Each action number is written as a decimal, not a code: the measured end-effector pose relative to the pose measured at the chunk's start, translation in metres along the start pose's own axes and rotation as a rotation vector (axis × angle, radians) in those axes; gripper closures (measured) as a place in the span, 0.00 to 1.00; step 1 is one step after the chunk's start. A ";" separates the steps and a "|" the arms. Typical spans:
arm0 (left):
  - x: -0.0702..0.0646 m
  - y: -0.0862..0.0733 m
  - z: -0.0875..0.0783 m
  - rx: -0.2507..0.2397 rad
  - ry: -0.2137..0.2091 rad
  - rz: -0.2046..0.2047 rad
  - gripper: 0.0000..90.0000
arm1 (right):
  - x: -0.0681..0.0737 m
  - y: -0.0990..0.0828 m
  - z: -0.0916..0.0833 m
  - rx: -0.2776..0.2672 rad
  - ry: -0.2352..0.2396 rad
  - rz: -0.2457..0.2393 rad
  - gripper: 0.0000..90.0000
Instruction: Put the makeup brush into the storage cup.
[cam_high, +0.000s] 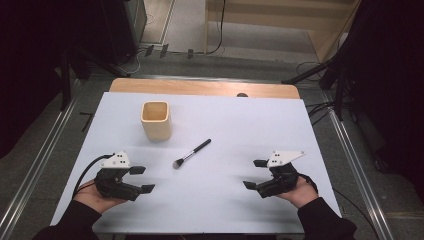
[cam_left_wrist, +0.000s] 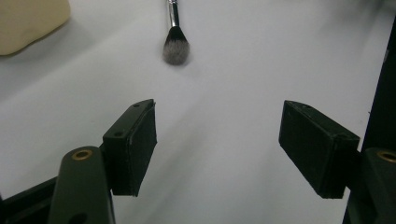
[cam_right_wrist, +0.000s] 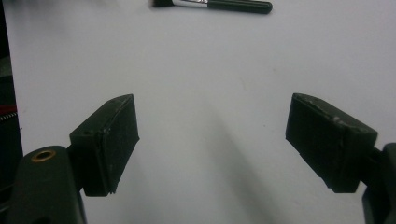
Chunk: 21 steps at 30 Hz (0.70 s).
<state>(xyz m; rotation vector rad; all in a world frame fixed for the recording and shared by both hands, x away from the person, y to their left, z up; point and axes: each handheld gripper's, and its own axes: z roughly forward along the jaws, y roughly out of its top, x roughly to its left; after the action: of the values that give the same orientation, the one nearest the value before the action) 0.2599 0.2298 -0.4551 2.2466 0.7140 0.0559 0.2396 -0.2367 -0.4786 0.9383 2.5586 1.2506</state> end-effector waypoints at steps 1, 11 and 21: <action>-0.001 0.001 -0.001 -0.018 0.005 0.008 0.32 | -0.001 0.000 0.000 0.000 -0.002 0.002 0.20; -0.001 0.001 0.000 -0.013 -0.007 0.006 0.32 | -0.003 -0.001 0.001 -0.003 -0.019 0.035 0.19; -0.002 0.001 0.001 -0.018 -0.017 0.006 0.31 | -0.003 -0.002 0.001 0.013 -0.019 0.027 0.19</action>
<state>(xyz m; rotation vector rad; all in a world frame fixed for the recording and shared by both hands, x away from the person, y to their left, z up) 0.2590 0.2276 -0.4551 2.2293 0.6943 0.0459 0.2413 -0.2385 -0.4814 0.9861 2.5503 1.2280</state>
